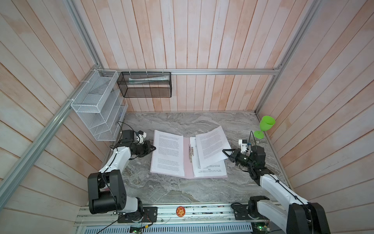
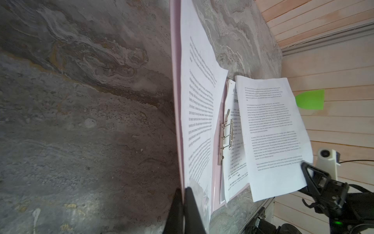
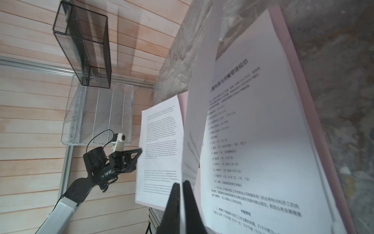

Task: Put the files into the folder
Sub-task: 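Lay the white sheet onto the folder's clip side with the right gripper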

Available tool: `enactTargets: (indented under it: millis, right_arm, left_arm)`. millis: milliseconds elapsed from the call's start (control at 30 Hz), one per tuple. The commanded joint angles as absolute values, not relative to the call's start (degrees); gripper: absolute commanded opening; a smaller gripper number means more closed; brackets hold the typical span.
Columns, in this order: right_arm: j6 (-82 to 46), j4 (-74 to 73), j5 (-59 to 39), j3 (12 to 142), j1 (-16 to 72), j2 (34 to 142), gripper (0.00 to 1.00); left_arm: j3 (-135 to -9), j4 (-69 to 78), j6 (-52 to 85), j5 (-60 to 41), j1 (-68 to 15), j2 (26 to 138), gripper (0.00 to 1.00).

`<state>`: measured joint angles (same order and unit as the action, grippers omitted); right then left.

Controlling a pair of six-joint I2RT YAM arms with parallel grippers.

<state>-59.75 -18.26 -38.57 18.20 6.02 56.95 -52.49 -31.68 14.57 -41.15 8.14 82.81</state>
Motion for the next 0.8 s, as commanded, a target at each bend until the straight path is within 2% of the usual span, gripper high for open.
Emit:
enactTargets:
  millis: [0, 233, 433, 767]
  right_arm:
    - [-60.24, -14.76, -29.23, 14.33, 7.41, 53.75, 0.0]
    - [-59.59, -15.44, -25.61, 10.23, 9.49, 51.95, 0.0]
    - [-53.58, -12.22, -28.89, 11.74, 9.4, 52.67, 0.0]
    - [-47.84, -15.12, -34.95, 11.85, 9.42, 59.22, 0.0]
  left_arm:
    - [-52.39, -31.38, 13.64, -40.39, 7.91, 81.7, 0.0]
    - [-52.29, -31.11, 13.98, -39.99, 7.03, 81.81, 0.0]
    - [-52.3, -31.21, 13.92, -39.99, 7.01, 81.96, 0.0]
    - [-52.29, -31.25, 13.78, -39.9, 6.78, 82.05, 0.0]
